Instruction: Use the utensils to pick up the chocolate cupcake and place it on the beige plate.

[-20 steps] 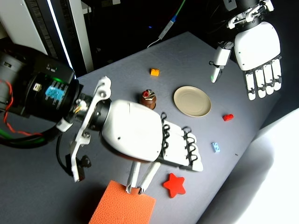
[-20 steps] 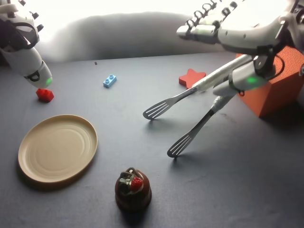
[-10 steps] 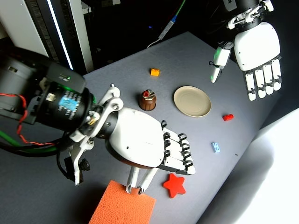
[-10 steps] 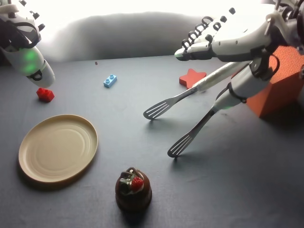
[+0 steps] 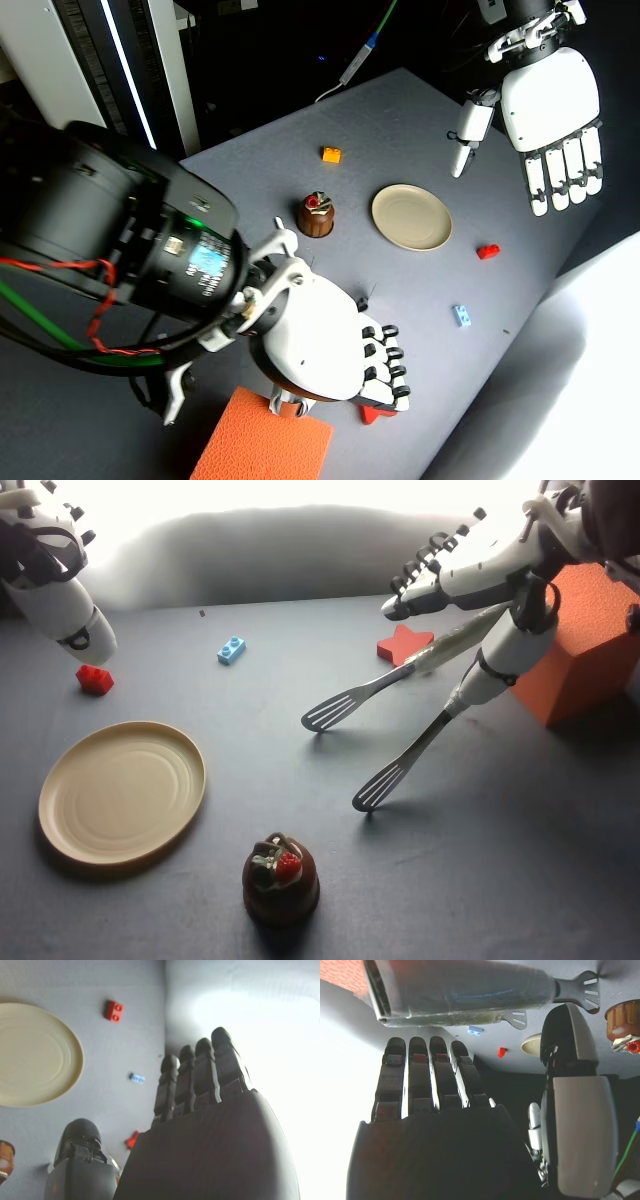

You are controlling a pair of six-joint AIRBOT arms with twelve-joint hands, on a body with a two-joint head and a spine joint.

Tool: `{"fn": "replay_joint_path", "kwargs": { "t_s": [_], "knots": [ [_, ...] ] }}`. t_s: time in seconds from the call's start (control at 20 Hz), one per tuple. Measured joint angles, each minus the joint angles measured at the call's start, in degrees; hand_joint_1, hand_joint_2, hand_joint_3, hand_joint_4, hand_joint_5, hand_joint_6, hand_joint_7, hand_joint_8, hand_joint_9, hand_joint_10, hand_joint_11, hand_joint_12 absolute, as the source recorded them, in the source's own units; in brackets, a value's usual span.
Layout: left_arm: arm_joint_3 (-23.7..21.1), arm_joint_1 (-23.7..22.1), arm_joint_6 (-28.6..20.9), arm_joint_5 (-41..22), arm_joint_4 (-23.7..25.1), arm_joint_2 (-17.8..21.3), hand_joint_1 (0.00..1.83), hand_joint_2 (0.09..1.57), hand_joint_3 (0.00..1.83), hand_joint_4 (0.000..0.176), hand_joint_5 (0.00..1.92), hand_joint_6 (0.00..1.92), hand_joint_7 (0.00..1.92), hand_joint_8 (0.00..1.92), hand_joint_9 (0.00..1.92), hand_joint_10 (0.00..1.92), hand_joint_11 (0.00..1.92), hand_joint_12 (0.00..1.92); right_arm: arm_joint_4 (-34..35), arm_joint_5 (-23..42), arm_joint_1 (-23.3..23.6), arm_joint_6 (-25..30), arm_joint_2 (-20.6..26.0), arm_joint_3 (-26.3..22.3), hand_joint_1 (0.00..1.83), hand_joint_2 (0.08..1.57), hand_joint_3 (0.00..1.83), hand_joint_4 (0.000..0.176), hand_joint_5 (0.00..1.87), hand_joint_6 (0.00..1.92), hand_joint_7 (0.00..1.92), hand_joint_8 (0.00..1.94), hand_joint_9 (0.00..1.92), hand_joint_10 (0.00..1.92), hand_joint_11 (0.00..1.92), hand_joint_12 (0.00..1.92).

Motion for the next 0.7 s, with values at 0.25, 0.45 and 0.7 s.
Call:
{"fn": "replay_joint_path", "kwargs": {
  "t_s": [0.25,0.45,0.7],
  "knots": [
    [0.00,0.07,0.00,-0.04,-0.09,0.00,0.06,1.09,0.00,0.000,0.12,0.00,0.08,0.00,0.04,0.00,0.00,0.10,-0.15,-1.95,0.00,1.01,-0.79,1.31,0.58,1.02,0.00,0.000,0.00,0.00,0.00,0.00,0.00,0.00,0.00,0.00],
    [0.00,0.07,0.07,-0.07,-0.37,0.00,0.03,1.09,0.00,0.000,0.10,0.00,0.06,0.00,0.02,0.00,0.00,0.09,-0.61,-2.73,0.00,1.05,-0.98,1.55,0.60,1.01,0.00,0.000,0.00,0.00,0.00,0.00,0.00,0.00,0.00,0.00],
    [0.02,0.07,0.09,-0.07,-0.39,0.00,0.05,1.09,0.00,0.000,0.11,0.00,0.05,0.00,0.01,0.00,0.00,0.08,-1.64,-2.29,-1.05,1.07,-2.29,2.27,0.63,1.02,0.00,0.000,0.00,0.00,0.00,0.00,0.00,0.00,0.00,0.00]
  ]
}}
